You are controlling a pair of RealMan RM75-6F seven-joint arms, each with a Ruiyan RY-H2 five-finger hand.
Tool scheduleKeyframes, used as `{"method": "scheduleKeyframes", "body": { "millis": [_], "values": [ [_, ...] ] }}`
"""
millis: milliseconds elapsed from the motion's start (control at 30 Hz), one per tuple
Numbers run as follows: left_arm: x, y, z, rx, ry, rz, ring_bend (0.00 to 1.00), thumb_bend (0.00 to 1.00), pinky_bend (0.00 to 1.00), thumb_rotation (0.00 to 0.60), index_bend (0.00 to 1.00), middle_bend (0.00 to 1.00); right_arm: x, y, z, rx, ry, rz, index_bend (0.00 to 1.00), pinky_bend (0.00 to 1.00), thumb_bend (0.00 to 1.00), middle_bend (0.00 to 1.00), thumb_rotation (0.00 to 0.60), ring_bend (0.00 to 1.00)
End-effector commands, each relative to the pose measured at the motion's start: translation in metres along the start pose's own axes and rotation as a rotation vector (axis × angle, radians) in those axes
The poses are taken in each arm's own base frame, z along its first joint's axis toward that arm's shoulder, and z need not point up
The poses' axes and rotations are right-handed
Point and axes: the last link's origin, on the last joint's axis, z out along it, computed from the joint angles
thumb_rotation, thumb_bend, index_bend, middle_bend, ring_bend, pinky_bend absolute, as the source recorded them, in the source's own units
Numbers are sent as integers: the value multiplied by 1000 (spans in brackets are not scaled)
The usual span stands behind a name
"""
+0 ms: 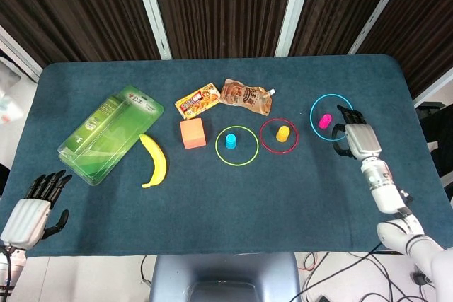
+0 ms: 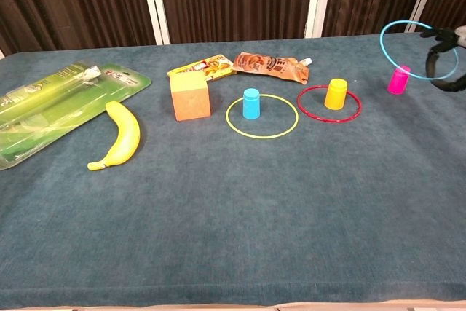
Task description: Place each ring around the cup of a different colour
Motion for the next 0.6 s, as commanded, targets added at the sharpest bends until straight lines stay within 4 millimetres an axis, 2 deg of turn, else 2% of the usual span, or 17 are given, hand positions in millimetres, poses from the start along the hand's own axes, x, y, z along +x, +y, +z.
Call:
{"method": "scheduleKeyframes", "body": {
  "millis": [33, 200, 300, 500, 600],
  "values": [
    [0, 0, 0, 1, 2, -1, 0, 479, 50, 600, 0, 0, -4, -6, 14, -23, -15, 0, 746, 0, 499, 120, 600, 0],
    [2, -1, 1, 5, 8, -4, 0, 479, 50, 600, 0, 0, -8, -4, 13, -32, -34, -38, 607, 0, 499, 116, 600, 0],
    [2, -1, 1, 2, 5, -5, 0, 479, 50, 600, 0, 0, -6, 0, 8, -44, -16, -42, 462, 0, 499, 96, 600, 0],
    [1, 0, -1, -7, 4, -5, 0, 479, 50, 600, 0, 0, 2, 8, -4, -55, 9, -8, 406, 0, 499, 85, 600, 0],
    [3, 1, -3, -7, 12, -5, 0, 479, 50, 600, 0, 0, 8, 9, -29, -17, 56, 32, 383, 0, 499, 77, 600, 0]
  ]
}}
